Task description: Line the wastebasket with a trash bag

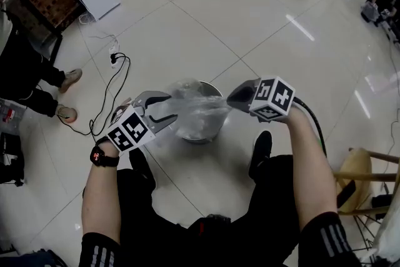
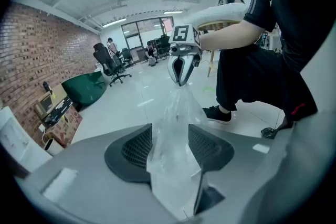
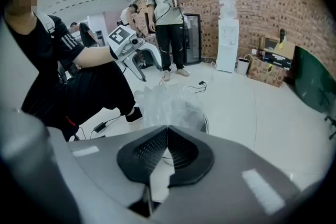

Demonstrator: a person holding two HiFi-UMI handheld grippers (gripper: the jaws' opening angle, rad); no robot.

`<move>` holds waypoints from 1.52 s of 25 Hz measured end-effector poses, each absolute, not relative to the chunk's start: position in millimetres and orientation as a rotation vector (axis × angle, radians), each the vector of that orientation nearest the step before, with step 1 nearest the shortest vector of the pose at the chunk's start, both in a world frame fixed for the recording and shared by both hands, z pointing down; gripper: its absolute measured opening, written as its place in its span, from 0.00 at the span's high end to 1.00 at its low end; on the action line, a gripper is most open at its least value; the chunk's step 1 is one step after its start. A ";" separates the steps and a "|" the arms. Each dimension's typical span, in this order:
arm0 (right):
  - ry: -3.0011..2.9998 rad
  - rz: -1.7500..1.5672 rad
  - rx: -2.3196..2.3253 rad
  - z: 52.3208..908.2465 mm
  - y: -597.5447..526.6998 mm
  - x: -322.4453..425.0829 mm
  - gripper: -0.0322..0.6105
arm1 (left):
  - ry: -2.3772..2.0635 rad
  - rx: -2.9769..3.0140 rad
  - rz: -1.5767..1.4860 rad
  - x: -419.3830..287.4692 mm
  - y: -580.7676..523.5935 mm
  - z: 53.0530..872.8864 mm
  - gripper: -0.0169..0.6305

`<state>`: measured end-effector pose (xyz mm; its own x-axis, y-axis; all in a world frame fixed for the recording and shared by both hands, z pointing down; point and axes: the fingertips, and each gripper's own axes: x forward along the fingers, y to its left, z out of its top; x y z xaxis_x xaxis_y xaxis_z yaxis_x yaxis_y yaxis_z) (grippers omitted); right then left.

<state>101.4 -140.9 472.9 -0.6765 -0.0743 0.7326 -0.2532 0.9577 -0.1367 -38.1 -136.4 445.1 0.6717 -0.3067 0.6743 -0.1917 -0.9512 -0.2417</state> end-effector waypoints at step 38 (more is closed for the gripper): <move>-2.427 0.205 0.489 406.7 -202.1 107.9 0.62 | 0.526 -2.461 -1.449 -13.1 -180.1 500.2 0.97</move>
